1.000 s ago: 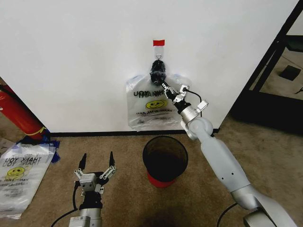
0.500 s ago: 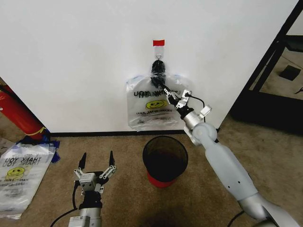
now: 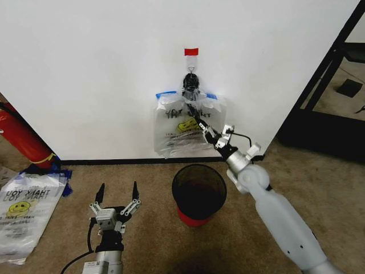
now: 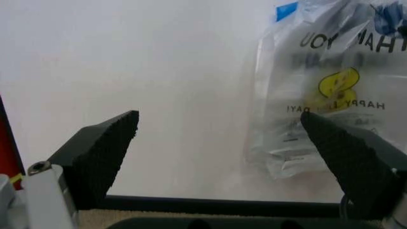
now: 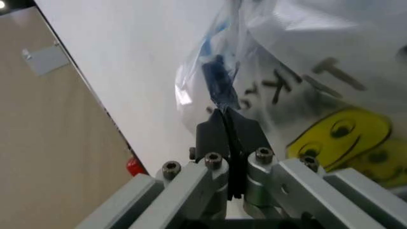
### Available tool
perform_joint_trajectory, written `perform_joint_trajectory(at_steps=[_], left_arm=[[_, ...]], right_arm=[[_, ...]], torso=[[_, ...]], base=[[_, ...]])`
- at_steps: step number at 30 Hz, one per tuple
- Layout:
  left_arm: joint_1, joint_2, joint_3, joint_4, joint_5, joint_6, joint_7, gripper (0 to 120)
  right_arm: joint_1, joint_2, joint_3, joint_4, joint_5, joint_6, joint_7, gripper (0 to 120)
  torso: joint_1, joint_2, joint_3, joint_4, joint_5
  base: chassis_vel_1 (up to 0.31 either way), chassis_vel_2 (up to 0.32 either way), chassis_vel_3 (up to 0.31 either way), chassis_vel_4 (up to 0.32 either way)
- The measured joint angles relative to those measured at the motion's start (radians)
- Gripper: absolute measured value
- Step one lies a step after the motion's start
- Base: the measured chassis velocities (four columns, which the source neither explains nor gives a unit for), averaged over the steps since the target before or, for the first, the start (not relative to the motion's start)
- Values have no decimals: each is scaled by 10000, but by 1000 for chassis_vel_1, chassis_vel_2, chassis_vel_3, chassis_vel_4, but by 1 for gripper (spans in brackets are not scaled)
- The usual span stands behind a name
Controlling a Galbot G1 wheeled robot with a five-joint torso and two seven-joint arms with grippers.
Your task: Pick up the garbage bag from the wall and place it over the trash bin.
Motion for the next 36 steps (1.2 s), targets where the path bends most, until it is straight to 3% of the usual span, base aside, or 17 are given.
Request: perform_joint_trajectory(at_steps=[13, 25, 36], left_arm=[[-51, 163, 191, 0, -45, -27, 0, 100], [-132, 370, 219, 29, -304, -35, 20, 100], [-229, 467, 287, 52, -361, -31, 26, 100]], right_arm=[[-1849, -266, 723, 1168, -920, 182, -469, 0], [-3518, -391, 1662, 1962, -3222, 877, -1451, 0], [-4453, -436, 2174, 2486, -4427, 1364, -1885, 0]], torso=[[0, 0, 0, 0, 0], [0, 0, 0, -1, 0], [0, 0, 1, -1, 0]], base=[[0, 0, 0, 0], [0, 0, 0, 0], [0, 0, 0, 0]])
